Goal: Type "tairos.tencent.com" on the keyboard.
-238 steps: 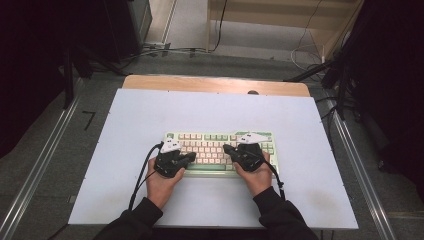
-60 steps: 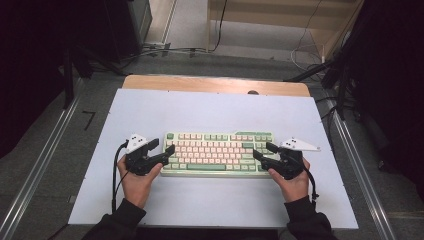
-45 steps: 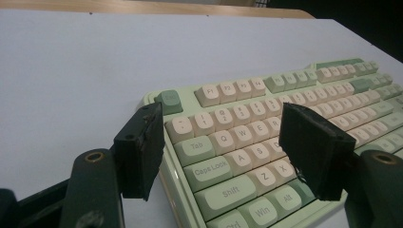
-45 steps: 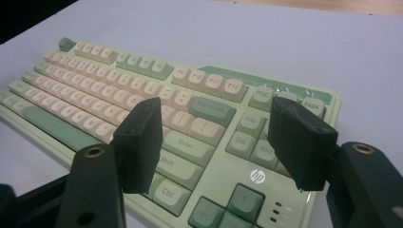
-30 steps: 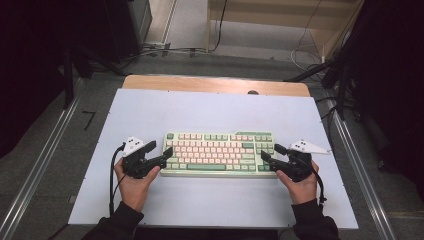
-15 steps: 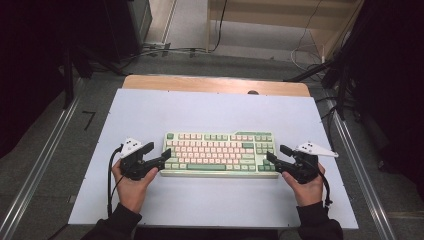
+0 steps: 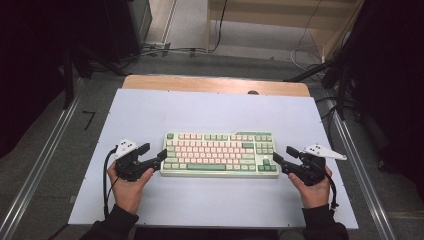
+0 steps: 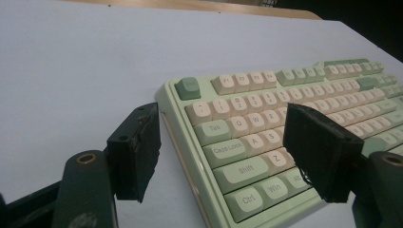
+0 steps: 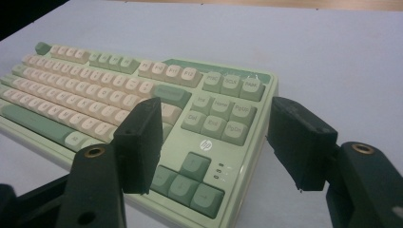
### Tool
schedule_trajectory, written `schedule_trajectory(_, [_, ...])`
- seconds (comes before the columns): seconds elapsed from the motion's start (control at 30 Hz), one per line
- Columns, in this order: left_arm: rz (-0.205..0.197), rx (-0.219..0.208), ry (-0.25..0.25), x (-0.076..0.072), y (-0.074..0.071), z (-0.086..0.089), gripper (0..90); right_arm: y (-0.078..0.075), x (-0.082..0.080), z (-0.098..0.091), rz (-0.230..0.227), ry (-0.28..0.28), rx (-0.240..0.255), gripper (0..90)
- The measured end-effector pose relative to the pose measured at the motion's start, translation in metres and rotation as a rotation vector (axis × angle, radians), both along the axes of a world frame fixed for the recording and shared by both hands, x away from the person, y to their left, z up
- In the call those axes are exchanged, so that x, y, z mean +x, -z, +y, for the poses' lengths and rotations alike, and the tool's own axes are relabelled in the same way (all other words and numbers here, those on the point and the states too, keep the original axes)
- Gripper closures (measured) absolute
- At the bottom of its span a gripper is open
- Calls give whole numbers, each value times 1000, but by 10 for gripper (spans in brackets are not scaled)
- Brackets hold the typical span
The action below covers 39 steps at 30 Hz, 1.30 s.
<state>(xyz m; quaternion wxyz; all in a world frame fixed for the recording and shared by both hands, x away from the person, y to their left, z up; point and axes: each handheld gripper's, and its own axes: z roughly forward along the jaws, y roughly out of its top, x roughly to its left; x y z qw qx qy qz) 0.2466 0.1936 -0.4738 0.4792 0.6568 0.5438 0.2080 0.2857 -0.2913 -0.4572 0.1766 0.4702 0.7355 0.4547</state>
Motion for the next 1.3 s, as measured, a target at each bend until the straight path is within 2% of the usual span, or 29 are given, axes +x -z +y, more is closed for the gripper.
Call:
schedule_trajectory(0.77, [15, 4, -29, -9, 0, 14, 294, 1, -8, -22, 3, 50, 4, 350])
schedule_trajectory(1.3, [26, 15, -39, -21, 2, 21, 293, 2, -13, -36, 4, 87, 2, 349])
